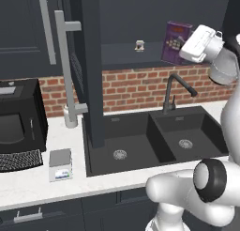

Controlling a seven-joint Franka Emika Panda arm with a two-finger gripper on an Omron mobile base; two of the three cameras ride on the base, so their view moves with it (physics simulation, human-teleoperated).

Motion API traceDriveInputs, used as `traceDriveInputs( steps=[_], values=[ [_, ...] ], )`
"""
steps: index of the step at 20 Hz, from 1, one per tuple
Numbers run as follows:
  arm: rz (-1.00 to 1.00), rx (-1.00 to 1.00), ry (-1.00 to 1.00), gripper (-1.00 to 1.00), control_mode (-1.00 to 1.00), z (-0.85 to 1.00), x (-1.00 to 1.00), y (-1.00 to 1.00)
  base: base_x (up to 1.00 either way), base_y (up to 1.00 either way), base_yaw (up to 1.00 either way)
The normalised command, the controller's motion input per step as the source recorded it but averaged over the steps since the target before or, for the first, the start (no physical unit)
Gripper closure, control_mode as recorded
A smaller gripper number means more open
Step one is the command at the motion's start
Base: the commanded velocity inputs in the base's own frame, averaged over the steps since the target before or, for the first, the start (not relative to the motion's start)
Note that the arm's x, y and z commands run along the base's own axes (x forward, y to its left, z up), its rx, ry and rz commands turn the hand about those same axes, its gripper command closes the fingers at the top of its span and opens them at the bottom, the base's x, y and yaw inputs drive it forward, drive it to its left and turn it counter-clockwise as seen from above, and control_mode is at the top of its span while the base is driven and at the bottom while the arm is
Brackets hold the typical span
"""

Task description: Pick the cereal and place it on the digital scale for weighing, and close the cabinet.

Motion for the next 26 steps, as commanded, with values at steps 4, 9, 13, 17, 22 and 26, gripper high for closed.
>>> traceDriveInputs(
  steps=[4,9,13,17,22,26],
  values=[
    [0.10,0.08,-0.03,1.00,-1.00,0.14,-1.00,0.00,0.00,0.00,0.00],
    [0.10,0.03,-0.03,1.00,-1.00,0.08,-1.00,0.05,0.00,0.00,0.00],
    [0.11,0.00,-0.03,1.00,-1.00,-0.07,-0.80,0.27,0.00,0.00,0.00],
    [0.12,0.00,0.00,1.00,-1.00,-0.18,-0.36,0.46,0.00,0.00,0.00],
    [0.14,0.00,-0.01,1.00,-1.00,-0.16,-0.41,0.49,0.00,0.00,0.00],
    [0.18,0.00,0.00,1.00,-1.00,-0.19,-0.46,0.42,0.00,0.00,0.00]
  ],
)
